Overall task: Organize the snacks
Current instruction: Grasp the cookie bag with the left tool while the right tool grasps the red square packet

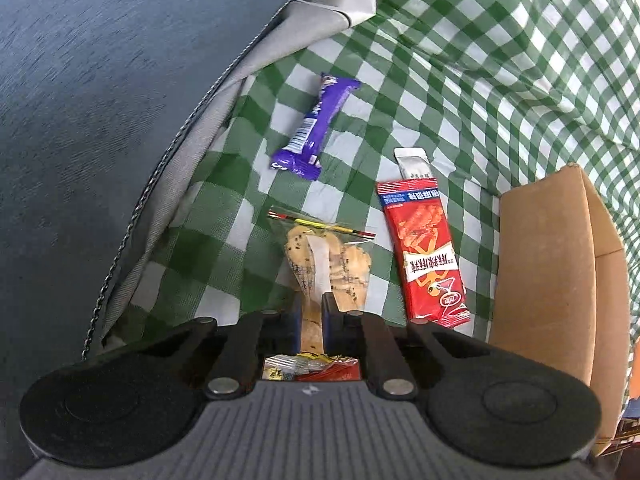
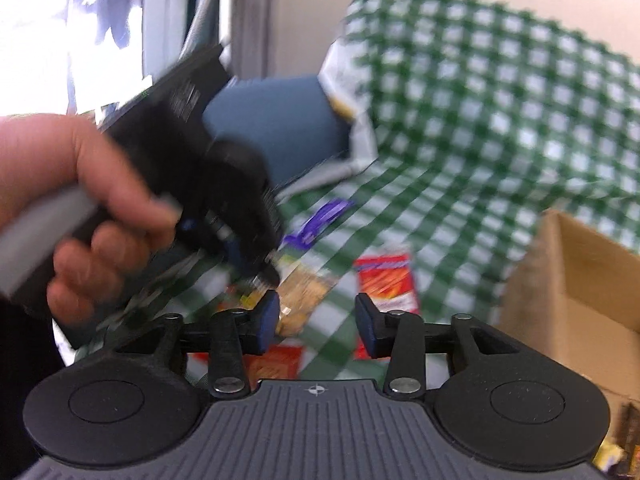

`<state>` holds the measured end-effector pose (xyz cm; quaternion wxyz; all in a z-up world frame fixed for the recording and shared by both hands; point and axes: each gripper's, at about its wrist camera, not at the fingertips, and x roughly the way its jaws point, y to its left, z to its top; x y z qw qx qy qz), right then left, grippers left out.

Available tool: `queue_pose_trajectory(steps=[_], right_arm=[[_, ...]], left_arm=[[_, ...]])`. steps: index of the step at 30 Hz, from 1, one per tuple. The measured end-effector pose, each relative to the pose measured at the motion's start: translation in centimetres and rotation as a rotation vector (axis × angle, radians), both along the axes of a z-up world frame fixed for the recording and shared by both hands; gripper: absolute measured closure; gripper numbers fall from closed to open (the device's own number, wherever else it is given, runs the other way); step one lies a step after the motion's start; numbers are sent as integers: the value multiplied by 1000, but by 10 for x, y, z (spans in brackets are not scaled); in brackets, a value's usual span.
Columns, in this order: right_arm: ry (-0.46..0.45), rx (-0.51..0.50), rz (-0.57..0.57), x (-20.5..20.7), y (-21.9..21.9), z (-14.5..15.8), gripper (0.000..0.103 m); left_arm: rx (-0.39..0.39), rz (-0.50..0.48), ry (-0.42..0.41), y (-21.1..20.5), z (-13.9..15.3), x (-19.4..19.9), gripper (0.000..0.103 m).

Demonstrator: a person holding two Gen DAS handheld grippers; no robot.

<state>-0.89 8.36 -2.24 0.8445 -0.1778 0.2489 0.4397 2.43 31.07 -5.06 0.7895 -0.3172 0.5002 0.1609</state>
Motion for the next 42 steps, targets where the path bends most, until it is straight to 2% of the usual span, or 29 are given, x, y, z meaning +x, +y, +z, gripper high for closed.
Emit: queue_pose_trajectory(steps=[2, 5, 7, 12, 14, 18, 19, 20, 24, 29, 31, 34, 42], right_arm=[[29, -43, 17, -2, 12, -11, 52], [71, -106, 26, -3, 28, -26, 47], [88, -153, 23, -2, 38, -35, 44], [140, -225, 17, -1, 46, -55, 43], [148, -251, 14, -1, 47, -59, 43], [151, -308, 16, -2, 49, -67, 47], [150, -304, 24, -3, 48, -66, 54], [150, -303, 35, -3, 48, -65, 56], [84, -314, 57, -10, 42, -59, 58], [46, -326, 0, -7, 25, -47, 58], [60, -357, -29, -3, 20, -49, 58], [94, -438, -61, 2, 16, -61, 57], [151, -406, -108, 10, 13, -59, 52]], left_arm=[[-22, 10, -13, 3, 0, -2, 92], [-21, 27, -11, 5, 1, -4, 80], [-26, 34, -20, 6, 2, -4, 66], [-5, 26, -11, 1, 2, 2, 55], [-2, 19, -9, -2, 1, 4, 55], [16, -1, -6, -6, 1, 9, 53], [22, -6, -3, -7, 1, 11, 52], [28, -10, 0, -8, 0, 12, 50], [53, -35, 28, -13, -4, 16, 26], [134, -115, 74, -33, -9, 28, 23], [166, -131, 93, -39, -11, 33, 20], [174, -138, 119, -44, -17, 40, 16], [206, -136, 164, -51, -26, 48, 16]])
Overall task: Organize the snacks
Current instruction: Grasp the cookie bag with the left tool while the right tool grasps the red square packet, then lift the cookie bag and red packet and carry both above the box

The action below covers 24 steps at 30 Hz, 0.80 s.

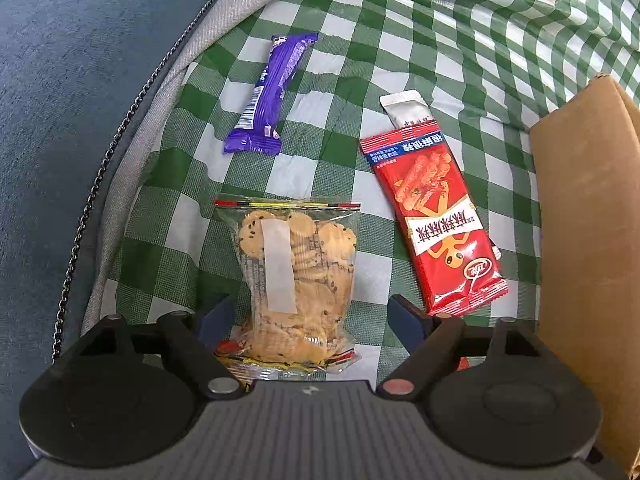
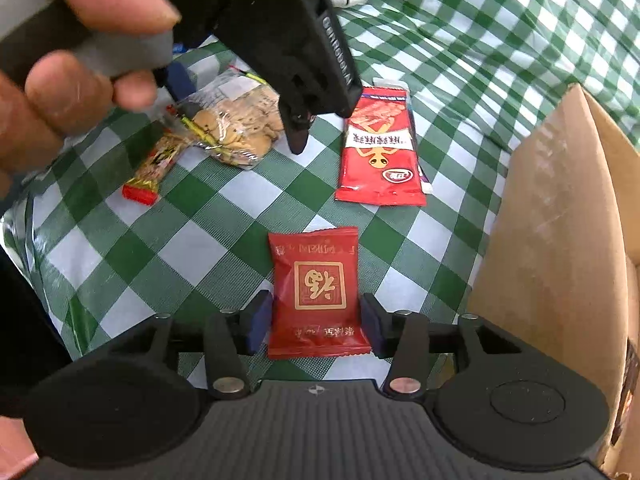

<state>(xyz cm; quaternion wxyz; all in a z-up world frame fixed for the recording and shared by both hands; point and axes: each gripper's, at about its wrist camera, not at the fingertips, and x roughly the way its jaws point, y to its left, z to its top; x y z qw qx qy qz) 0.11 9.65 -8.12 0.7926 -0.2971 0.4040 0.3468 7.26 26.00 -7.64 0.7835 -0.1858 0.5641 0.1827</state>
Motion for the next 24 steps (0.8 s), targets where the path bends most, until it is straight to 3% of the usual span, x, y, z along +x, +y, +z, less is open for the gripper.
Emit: queue_pose_trajectory(steps=[11, 17, 24], right_arm=[[15, 12, 1, 1, -1, 0, 57], [-19, 73, -9, 0, -4, 12, 57], [-54, 114, -27, 1, -5, 21, 58]], left_arm=[[33, -21, 29, -5, -6, 2, 19], [55, -39, 31, -6, -6, 3, 41], [41, -7, -5, 0, 2, 0, 49]])
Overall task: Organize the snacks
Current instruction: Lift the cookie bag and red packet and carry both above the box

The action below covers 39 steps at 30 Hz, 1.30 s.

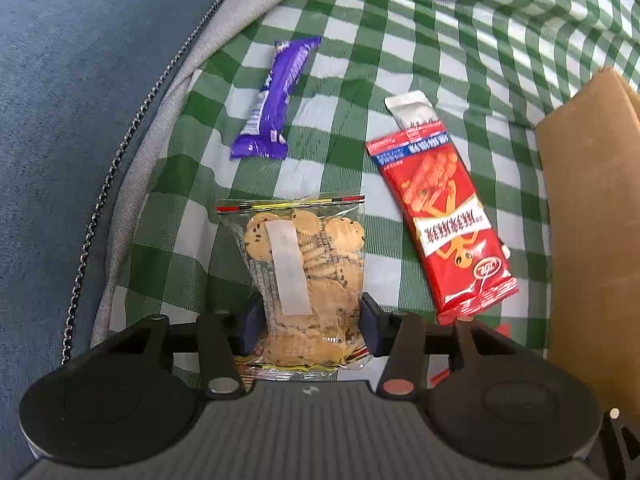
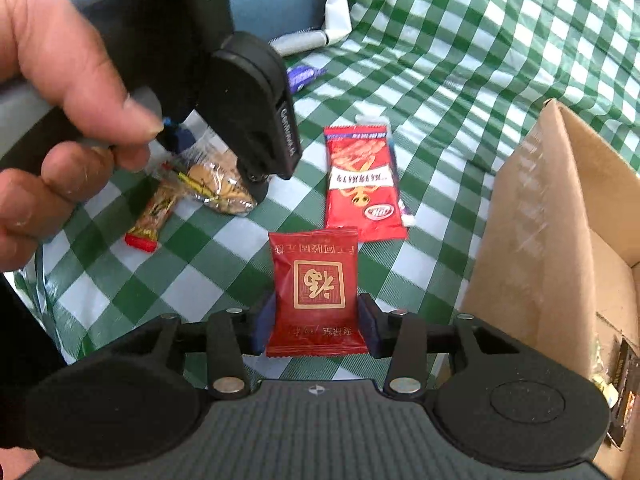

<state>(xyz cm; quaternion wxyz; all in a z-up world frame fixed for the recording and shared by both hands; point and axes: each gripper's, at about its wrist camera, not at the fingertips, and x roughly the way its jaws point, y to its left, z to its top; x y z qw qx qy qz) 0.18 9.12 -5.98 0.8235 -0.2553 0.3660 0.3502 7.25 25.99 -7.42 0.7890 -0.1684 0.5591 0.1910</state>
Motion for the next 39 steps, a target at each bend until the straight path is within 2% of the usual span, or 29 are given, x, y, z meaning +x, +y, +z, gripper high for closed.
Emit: queue_pose_trajectory(steps=[12, 21, 30, 39], right_arm=[[-149, 66, -71, 7, -12, 22, 58], [-261, 194, -69, 0, -24, 50, 57], [-338, 276, -72, -2, -45, 68, 57], [-407, 343, -140, 5, -73, 84, 57]], left_arm=[[-49, 61, -144, 5, 25, -9, 49], [-51, 66, -245, 2, 42, -15, 49], [-30, 24, -379, -11, 62, -19, 49], [13, -71, -541, -37, 85, -20, 49]])
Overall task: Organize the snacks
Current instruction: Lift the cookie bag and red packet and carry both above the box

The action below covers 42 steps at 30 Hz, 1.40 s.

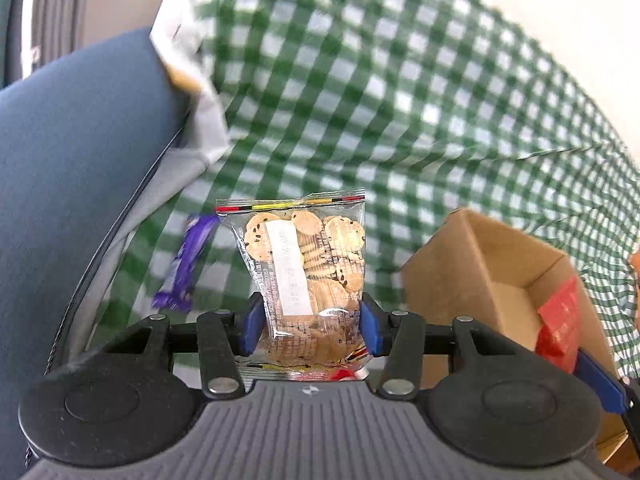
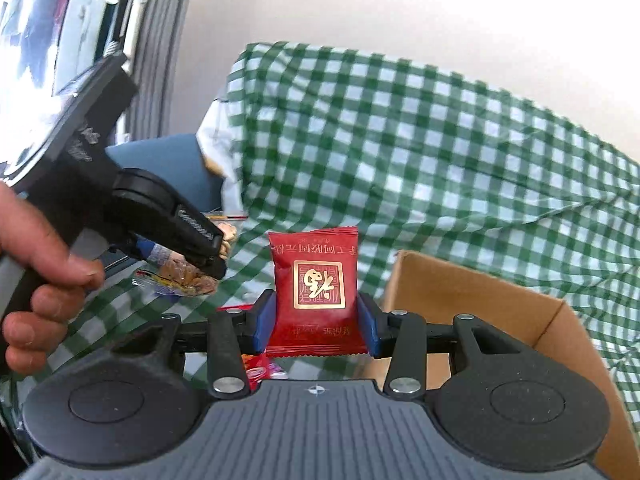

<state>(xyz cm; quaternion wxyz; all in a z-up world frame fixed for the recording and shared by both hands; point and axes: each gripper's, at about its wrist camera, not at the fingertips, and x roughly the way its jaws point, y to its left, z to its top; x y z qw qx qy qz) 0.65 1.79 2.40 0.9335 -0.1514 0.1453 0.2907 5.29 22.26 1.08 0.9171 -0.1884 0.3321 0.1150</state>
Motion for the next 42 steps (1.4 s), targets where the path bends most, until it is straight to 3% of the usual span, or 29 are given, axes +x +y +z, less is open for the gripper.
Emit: queue_pose_trajectory(steps=[17, 34, 42], right_arm=[[-56, 35, -135, 17, -47, 5, 57], [-69, 24, -257, 33, -89, 0, 57], [-77, 40, -324, 41, -112, 3, 57]], left_arm=[[53, -151, -197, -56, 27, 0, 49], [77, -284, -314, -108, 35, 3, 49], [75, -321, -325, -123, 33, 4, 49]])
